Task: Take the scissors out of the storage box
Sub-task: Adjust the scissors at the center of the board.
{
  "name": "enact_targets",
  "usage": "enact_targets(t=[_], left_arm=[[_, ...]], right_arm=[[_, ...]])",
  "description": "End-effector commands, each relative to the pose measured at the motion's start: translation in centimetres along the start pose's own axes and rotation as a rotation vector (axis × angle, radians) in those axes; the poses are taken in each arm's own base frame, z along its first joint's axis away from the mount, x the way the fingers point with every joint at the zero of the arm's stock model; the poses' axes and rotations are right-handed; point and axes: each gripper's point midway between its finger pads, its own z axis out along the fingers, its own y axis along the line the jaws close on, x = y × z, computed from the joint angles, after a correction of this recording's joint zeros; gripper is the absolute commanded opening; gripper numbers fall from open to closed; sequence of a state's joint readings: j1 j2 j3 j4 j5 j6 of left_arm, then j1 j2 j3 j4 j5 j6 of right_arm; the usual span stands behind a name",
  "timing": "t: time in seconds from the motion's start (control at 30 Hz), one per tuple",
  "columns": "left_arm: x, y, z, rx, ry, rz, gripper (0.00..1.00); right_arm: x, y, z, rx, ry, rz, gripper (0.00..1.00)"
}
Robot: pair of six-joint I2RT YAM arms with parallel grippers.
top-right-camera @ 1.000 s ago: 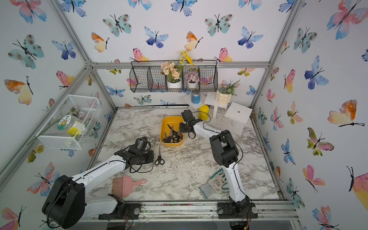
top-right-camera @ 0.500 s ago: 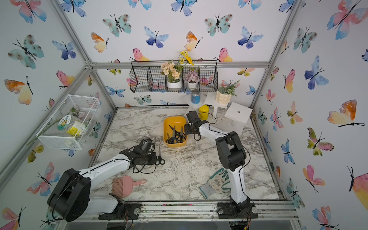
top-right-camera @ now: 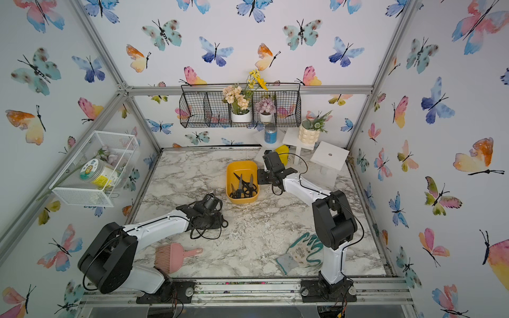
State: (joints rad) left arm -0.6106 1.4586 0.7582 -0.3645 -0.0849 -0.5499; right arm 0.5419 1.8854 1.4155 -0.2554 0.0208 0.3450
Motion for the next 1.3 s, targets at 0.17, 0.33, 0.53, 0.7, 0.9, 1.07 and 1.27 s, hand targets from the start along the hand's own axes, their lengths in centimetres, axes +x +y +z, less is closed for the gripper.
enact_targets(t=[0.17, 0.33, 0.53, 0.7, 0.9, 1.07, 1.27], left_arm=[[1.3, 1.7, 0.4, -0.074, 0.022, -0.043, 0.21], [1.7, 2.0, 0.7, -0.086, 0.036, -0.054, 0.19], [2.0, 2.2, 2.3, -0.115, 0.063, -0.034, 0.17], [1.6, 1.4, 3.1, -0.096, 0.064, -0.025, 0.13], [-0.2, 0.7, 3.5, -0.118, 0.039, -0.008, 0.10], [-1.2, 0.0, 3.5, -0.111, 0.030, -0.022, 0.09], [-3.3, -0.4, -0.3, -0.092, -0.045, -0.040, 0.22]], right_arm=[[0.1, 0.4, -0.4, -0.034, 0.010, -0.017, 0.60], [-0.1, 0.6, -0.3, -0.039, 0.010, -0.021, 0.60], [-0.2, 0.8, -0.2, -0.051, 0.013, -0.021, 0.60], [-0.2, 0.8, -0.3, -0.053, 0.012, -0.022, 0.61], [0.0, 0.8, -0.3, -0.053, 0.018, -0.024, 0.61], [0.1, 0.8, -0.4, -0.055, 0.025, -0.030, 0.61], [0.1, 0.6, -0.8, -0.044, 0.025, -0.040, 0.61]])
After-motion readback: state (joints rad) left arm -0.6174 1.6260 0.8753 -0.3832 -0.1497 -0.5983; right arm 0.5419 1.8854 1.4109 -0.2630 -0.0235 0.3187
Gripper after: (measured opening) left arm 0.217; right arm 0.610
